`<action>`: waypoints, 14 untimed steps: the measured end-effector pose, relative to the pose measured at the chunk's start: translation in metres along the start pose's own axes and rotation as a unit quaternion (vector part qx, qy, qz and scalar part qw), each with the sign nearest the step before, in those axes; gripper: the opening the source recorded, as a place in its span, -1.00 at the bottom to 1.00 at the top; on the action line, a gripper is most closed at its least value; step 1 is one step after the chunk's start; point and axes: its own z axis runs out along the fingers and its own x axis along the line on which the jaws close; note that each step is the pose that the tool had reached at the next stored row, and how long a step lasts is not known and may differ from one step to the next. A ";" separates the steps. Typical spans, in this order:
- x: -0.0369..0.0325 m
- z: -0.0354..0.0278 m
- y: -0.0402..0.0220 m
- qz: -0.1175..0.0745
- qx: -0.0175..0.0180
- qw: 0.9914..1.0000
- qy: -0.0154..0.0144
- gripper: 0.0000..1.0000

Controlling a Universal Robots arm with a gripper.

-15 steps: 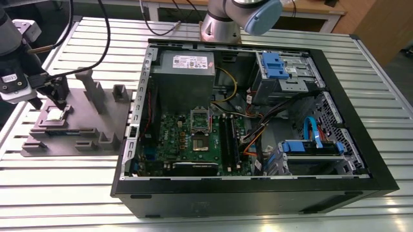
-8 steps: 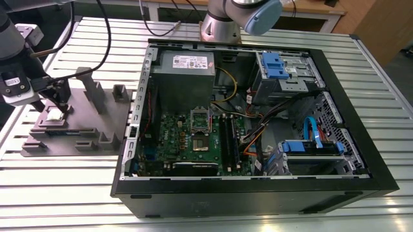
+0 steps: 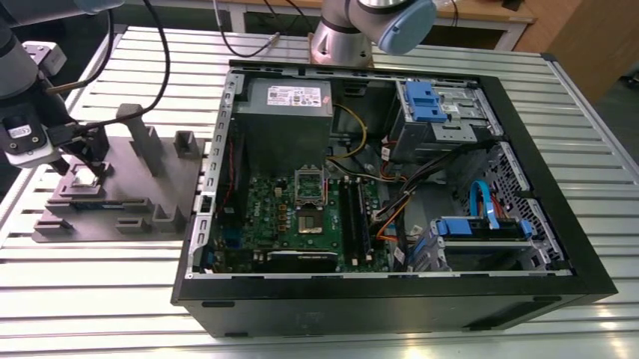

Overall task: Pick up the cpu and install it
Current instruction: 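Pick up the cpu and move it towards the insertion slot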

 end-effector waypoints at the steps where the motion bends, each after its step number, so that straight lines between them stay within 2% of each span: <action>1: 0.0000 0.0000 0.0000 0.000 0.000 1.000 0.000 0.18; 4: 0.0000 0.0001 0.0000 0.000 0.000 1.000 0.000 0.21; 5: 0.0000 0.0001 0.0000 0.000 0.000 1.000 0.000 0.33; 13: 0.0000 0.0027 0.0000 0.000 0.000 1.000 0.000 0.35; 14: 0.0001 0.0039 -0.0001 0.000 0.000 1.000 0.000 0.47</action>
